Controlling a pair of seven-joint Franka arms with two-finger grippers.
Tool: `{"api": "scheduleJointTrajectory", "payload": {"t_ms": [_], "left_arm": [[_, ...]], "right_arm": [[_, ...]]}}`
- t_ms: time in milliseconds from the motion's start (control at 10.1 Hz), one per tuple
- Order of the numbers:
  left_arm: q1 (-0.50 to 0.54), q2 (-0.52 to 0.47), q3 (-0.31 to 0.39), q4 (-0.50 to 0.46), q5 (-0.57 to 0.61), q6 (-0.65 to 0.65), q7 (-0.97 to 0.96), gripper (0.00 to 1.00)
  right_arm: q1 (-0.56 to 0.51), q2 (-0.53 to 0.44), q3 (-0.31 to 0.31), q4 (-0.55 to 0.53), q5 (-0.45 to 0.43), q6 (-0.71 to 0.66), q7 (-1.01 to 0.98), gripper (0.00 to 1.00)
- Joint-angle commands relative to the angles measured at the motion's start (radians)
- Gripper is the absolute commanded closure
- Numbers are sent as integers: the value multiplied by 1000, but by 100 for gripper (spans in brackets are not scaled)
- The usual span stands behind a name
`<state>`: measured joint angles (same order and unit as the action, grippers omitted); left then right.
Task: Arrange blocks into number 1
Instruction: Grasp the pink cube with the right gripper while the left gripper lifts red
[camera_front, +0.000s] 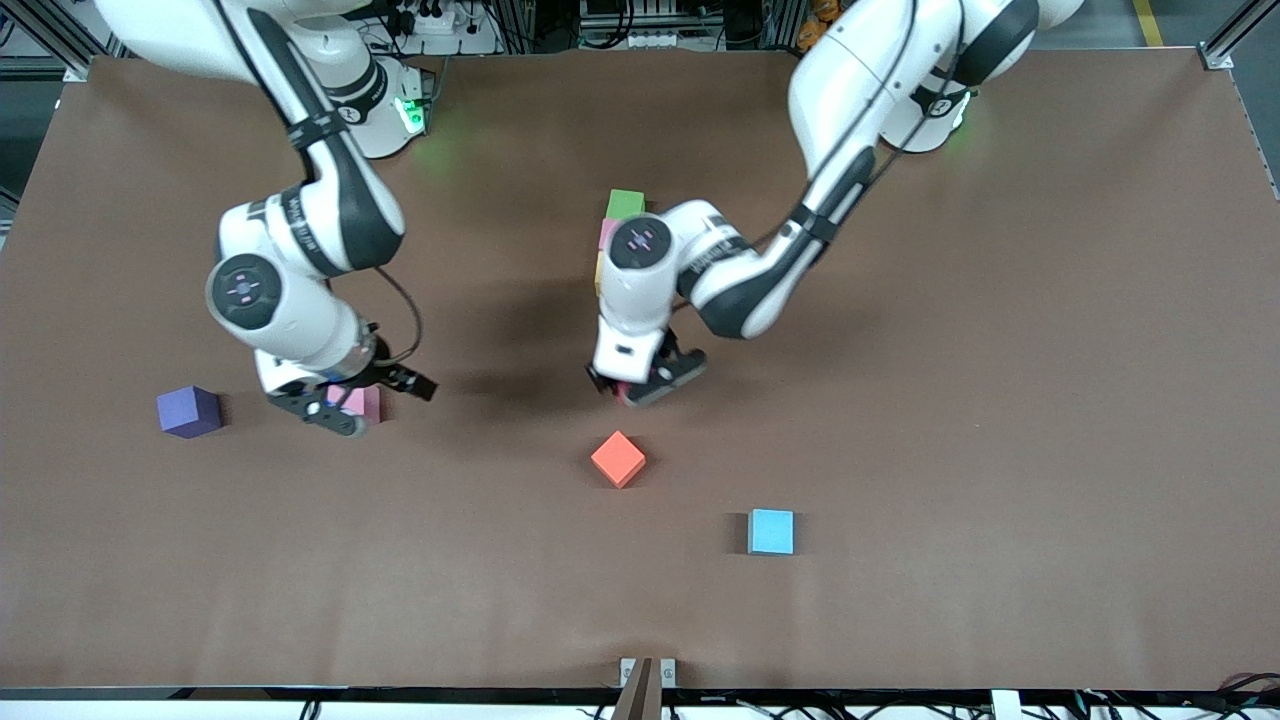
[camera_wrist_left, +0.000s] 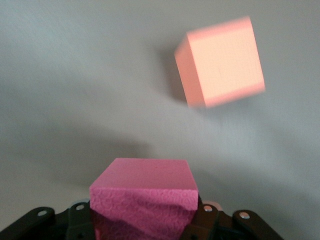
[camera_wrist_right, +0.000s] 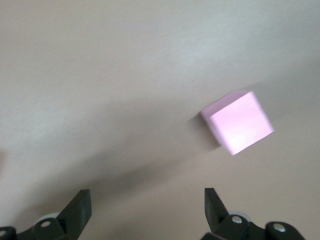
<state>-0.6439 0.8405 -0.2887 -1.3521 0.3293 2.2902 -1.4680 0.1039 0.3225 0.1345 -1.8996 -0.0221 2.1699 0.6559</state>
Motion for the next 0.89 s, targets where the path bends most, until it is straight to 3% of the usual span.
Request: {"api": "scheduleJointTrajectory", "payload": {"t_ms": [0,197,493,592,690,789], "left_arm": [[-34,5,8,-9,33,-9,160,100],[-42,14,10,-9,36,-11,288,100],[-77,41,13,-9,34,-9,304,100],[-79,43,13,-12,36,-12,304,100],[-89,43,13,-18,36,-29,308,100],[-91,43,13,-22,36,-43,319,100]], "right_arm": [[-53,20,-25,-10,-21,8,-82,0],[-90,36,-33,-9,-18,30,-81,0],[-121,69,-62,-10,1,38,-62,0],[-124,78,-76,-10,64,53,-44,0],[-121,86,-104,-15,196,74,-39,6],[-118,92,-107,-15,227,76,-38,15]]}}
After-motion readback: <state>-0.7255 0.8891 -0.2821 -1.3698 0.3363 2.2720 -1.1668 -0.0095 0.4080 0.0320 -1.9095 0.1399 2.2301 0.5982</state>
